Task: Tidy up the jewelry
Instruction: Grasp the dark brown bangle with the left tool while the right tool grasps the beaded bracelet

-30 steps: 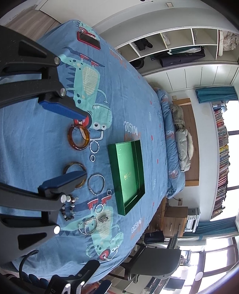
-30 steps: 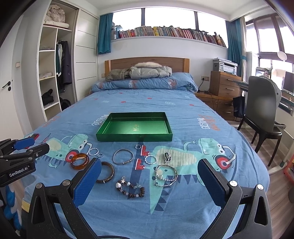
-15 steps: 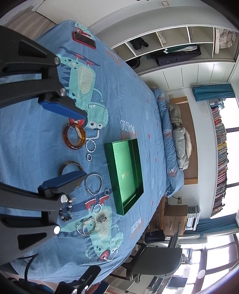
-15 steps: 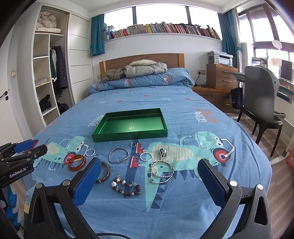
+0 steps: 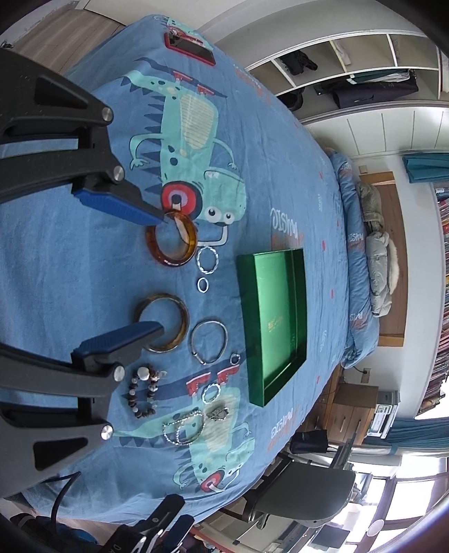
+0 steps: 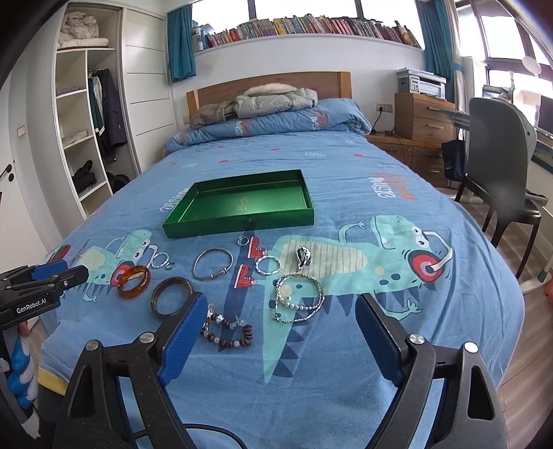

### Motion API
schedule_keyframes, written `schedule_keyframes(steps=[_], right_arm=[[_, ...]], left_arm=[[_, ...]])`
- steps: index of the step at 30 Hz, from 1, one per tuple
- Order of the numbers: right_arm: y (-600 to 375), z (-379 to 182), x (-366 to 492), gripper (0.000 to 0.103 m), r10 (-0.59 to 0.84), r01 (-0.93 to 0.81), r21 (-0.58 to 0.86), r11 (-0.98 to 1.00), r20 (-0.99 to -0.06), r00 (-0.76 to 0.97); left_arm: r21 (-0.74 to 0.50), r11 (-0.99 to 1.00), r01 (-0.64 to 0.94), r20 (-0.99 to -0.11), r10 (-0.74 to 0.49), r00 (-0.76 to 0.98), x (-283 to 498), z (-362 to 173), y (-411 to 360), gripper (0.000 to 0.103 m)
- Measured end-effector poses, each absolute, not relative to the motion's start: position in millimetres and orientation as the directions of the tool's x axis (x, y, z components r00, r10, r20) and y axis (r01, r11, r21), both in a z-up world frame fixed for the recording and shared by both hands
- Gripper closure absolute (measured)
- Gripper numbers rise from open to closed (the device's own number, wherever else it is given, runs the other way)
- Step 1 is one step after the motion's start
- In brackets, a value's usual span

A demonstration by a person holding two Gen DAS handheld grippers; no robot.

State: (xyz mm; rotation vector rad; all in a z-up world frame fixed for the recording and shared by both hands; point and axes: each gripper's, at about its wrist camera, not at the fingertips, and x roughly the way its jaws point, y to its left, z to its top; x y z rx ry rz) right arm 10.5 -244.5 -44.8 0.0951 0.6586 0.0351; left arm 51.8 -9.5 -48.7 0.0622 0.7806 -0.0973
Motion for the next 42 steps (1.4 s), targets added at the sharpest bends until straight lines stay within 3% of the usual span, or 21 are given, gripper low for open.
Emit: schedule_keyframes(steps=[8,13,19,32,37,42], right_arm=[[-247.8,-72.0,35.1,0.055,0.164,-0.073,0.16,0.984,-0.689,0.706],[-234.8,-98.5,54.5,0.071,0.273,-0.153,0.227,0.962,-0.747,0.607],[-223.8,-122.7,78.1,0.076,0.307,-0.188,0.244,0.951,-0.804,0.509],[-205.4,-159.2,117.4,0.076,0.282,-0.219,0.209,0.953,-0.878,0.387],[-197.0,-164.8,124.3,0.084,0.237,-0.213,0.164,0.963,-0.892,0.386],[-197.4,-166.2,125.8,0.091,0.227,-0.201,0.157,0.967,-0.888,0.4]], left_arm=[[-0.054,0.988,0.144,-0.779,-0.132,0.613,75.3,-78.4,-24.0,0.049],[-0.104,0.982,0.157,-0.821,-0.174,0.543,93.9,-100.3,-31.0,0.064],[-0.124,0.983,0.136,-0.845,-0.176,0.505,116.8,-118.3,-33.9,0.065],[-0.107,0.989,0.104,-0.883,-0.142,0.448,152.2,-152.4,-33.6,0.068],[-0.046,0.991,0.122,-0.879,-0.098,0.467,158.1,-155.3,-42.7,0.07],[0.015,0.989,0.146,-0.862,-0.061,0.504,157.5,-153.3,-48.6,0.095]])
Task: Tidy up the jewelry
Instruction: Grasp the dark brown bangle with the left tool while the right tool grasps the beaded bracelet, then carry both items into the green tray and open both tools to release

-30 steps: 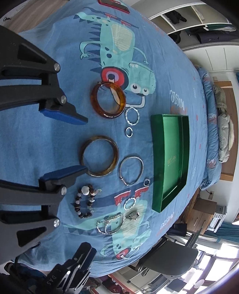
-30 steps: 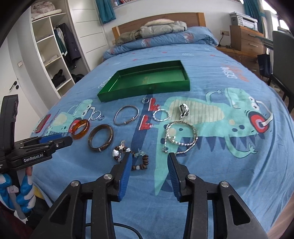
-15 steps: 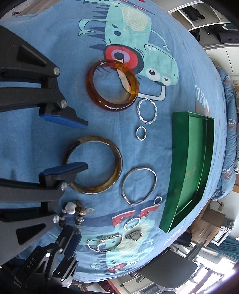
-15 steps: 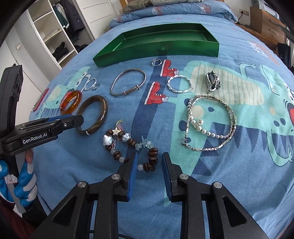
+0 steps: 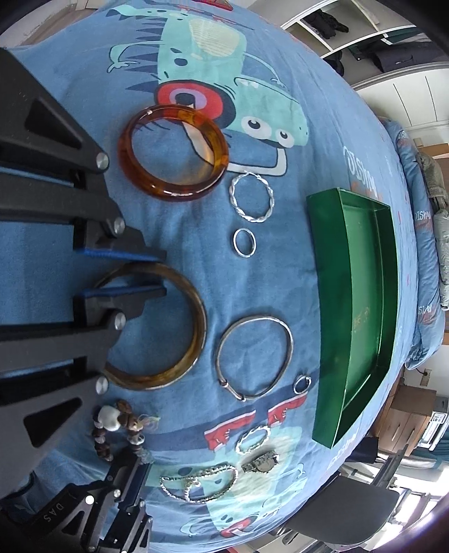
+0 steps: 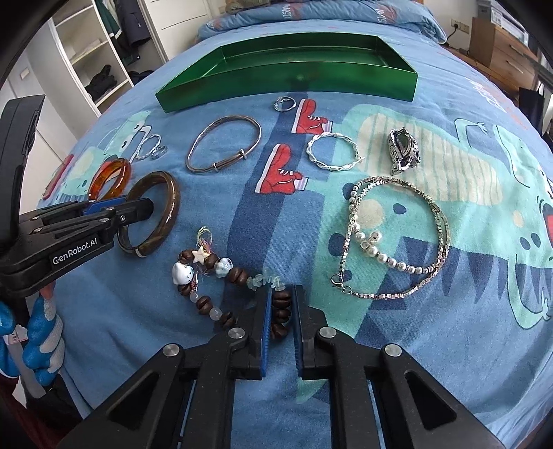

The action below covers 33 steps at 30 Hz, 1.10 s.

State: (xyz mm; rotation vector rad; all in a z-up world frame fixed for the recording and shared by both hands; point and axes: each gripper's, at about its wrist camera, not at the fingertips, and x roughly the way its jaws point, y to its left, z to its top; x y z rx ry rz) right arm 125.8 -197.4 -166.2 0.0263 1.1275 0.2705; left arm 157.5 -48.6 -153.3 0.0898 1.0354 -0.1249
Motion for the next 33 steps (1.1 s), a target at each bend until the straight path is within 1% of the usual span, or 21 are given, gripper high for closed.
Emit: schedule_keyframes(steps=[6,10,17,21,27,31,33], right_arm=[[-203.3,-148.7,107.7,0.092,0.255,-0.227,0.164,0.96,-0.848,0.464],[-206.1,-130.6,92.8,0.092,0.264,-0.227,0.167,0.959,-0.818,0.511],[-214.4,-83.7,71.9,0.092,0.271,-0.221,0.169,0.961,-0.751,0.602],[-215.3,-53.9,69.2,0.092,0.255,-0.221,0.143,0.965,-0.714,0.652],[-223.2,-1.8,83.9,0.092,0.224,-0.208,0.102,0.973,-0.639,0.736],[-221.8,29.7,110.9,0.092,0.193,-0.202,0.052,0.978,-0.591,0.783],[-219.4,38.8,129.3,0.092,0.182,-0.199,0.035,0.979,-0.576,0.797]], left_arm=[[0.082,0.982,0.169,-0.829,-0.027,0.558,145.0,-143.9,-53.0,0.096],[0.107,0.981,0.161,-0.792,-0.014,0.611,134.2,-119.0,-49.3,0.096],[0.107,0.984,0.143,-0.729,-0.02,0.684,116.3,-74.4,-38.8,0.096],[0.095,0.986,0.136,-0.693,-0.032,0.72,113.0,-48.2,-33.0,0.096],[0.08,0.989,0.123,-0.623,-0.046,0.781,132.9,0.1,-23.5,0.096],[0.081,0.991,0.11,-0.599,-0.039,0.8,163.0,24.9,-20.4,0.096],[0.08,0.992,0.101,-0.602,-0.033,0.798,182.6,29.4,-19.0,0.096]])
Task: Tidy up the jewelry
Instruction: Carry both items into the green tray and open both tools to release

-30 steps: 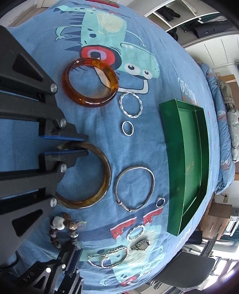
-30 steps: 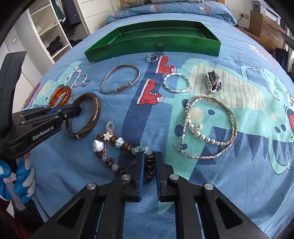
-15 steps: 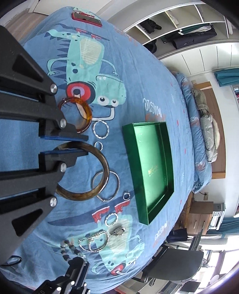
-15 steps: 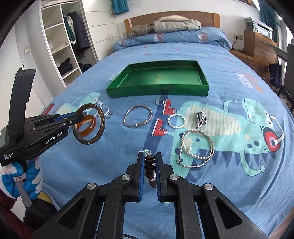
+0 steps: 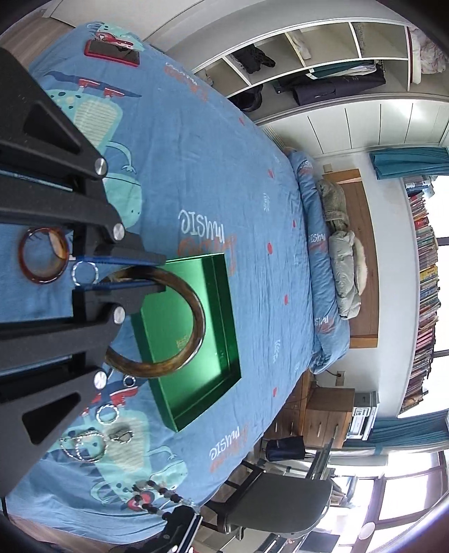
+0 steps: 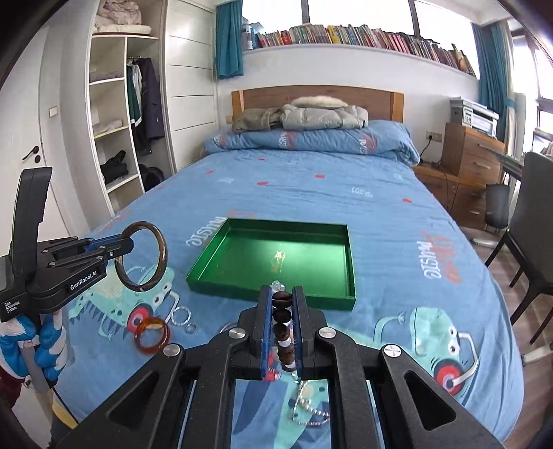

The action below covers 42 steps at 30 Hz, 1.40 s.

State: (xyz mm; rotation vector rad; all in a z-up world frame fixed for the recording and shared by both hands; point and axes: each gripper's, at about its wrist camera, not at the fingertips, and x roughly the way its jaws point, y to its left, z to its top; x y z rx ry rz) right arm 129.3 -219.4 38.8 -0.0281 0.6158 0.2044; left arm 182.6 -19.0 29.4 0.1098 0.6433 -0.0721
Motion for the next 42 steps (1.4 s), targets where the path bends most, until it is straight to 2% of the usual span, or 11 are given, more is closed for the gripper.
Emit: schedule_keyframes(steps=[4,10,17,22,27,33,34,35,37,42], right_arm=[[-214.6,41.2,175.0,0.092,0.157,-0.188,0.008,0.982,-0.58,0.799],[-201.5,13.5,254.3,0.092,0.155,-0.194,0.007,0.981,-0.625,0.765],[-183.6,-32.7,347.8,0.092,0.221,-0.236,0.069,0.969,-0.669,0.71],[-206.0,-80.6,422.4,0.092,0.176,-0.171,0.084,0.982,-0.747,0.642],[-236.4,-107.9,453.9,0.092,0.079,-0.076,0.041,0.996,-0.804,0.59],[-246.3,-119.2,458.3,0.091,0.05,-0.058,0.023,0.998,-0.847,0.529],[-245.2,-118.3,458.6,0.087,0.038,-0.058,0.009,0.998,-0.848,0.528],[-244.1,-116.6,457.2,0.078,0.034,-0.062,0.001,0.998,-0.847,0.531],[-242.9,-110.7,451.7,0.067,0.038,-0.071,-0.001,0.997,-0.842,0.538],[-248.6,-73.9,417.8,0.067,0.046,-0.066,0.009,0.998,-0.806,0.59]], left_arm=[[0.094,0.992,0.087,-0.628,-0.008,0.778,226.4,21.7,-19.5,0.096],[0.122,0.988,0.095,-0.68,0.013,0.733,297.5,-15.7,-30.3,0.096],[0.142,0.983,0.117,-0.744,0.029,0.667,380.4,-65.2,-49.4,0.096],[0.127,0.984,0.123,-0.803,0.029,0.595,429.1,-97.9,-60.3,0.096],[0.105,0.987,0.125,-0.842,0.021,0.539,452.6,-118.9,-63.5,0.095],[0.1,0.987,0.125,-0.864,0.023,0.503,462.0,-124.4,-64.8,0.094],[0.087,0.988,0.129,-0.866,0.011,0.5,462.7,-124.1,-64.6,0.094],[0.074,0.988,0.136,-0.867,-0.004,0.498,462.6,-124.0,-64.3,0.094],[0.086,0.986,0.145,-0.858,-0.001,0.514,460.1,-119.8,-64.6,0.094],[0.069,0.985,0.161,-0.824,-0.035,0.566,433.8,-82.7,-54.9,0.092]])
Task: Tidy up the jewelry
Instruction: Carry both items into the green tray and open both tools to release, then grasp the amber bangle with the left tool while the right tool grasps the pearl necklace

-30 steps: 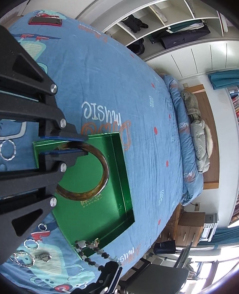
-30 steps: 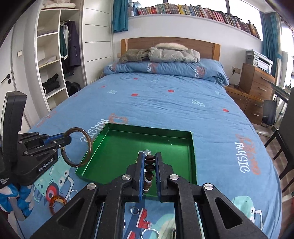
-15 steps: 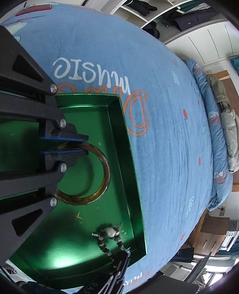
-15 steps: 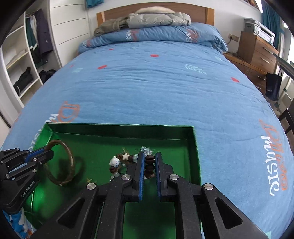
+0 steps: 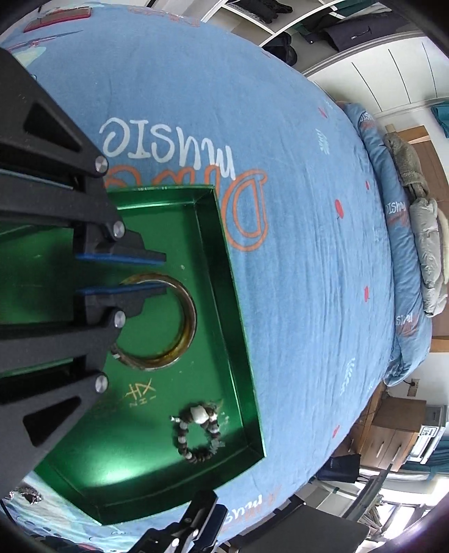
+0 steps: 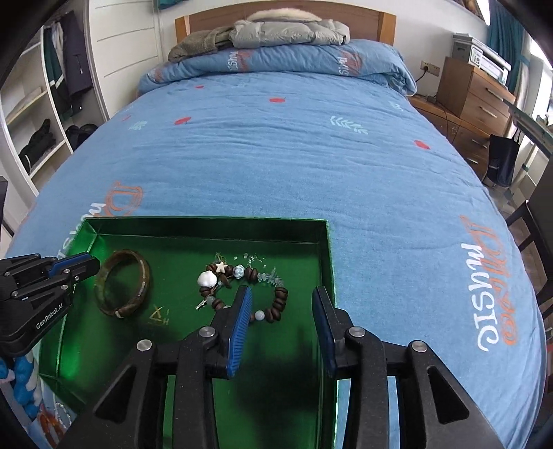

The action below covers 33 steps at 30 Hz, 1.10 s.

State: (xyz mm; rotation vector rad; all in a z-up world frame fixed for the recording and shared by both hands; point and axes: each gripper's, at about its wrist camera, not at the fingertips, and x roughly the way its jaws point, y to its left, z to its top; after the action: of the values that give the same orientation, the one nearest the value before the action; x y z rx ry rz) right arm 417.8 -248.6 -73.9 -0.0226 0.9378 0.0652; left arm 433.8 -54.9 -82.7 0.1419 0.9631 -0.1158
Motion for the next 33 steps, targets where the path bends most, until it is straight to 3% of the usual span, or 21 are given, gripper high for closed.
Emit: schedule_keyframes(steps=[8,15,18,33], right_arm=[[-254.5,18.0,300.1,0.067,0.08,-0.08,0.032,0.996,-0.687,0.722],[-265.5,60.2,184.0,0.067,0.084,-0.074,0.041,0.996,-0.611,0.787],[-269.1,67.1,144.4,0.067,0.059,-0.053,0.027,0.998,-0.593,0.803],[-298.2,39.9,45.3,0.067,0.051,0.005,0.09,0.996,-0.608,0.792]], left_arm=[[0.098,0.986,0.137,-0.701,-0.029,0.713,333.6,8.0,-15.2,0.092],[0.095,0.991,0.094,-0.664,-0.008,0.748,236.6,38.8,31.7,0.091],[0.1,0.992,0.07,-0.649,0.012,0.761,199.8,42.4,48.0,0.082],[0.04,0.999,0.015,-0.705,0.018,0.709,123.7,-5.3,89.2,0.081]])
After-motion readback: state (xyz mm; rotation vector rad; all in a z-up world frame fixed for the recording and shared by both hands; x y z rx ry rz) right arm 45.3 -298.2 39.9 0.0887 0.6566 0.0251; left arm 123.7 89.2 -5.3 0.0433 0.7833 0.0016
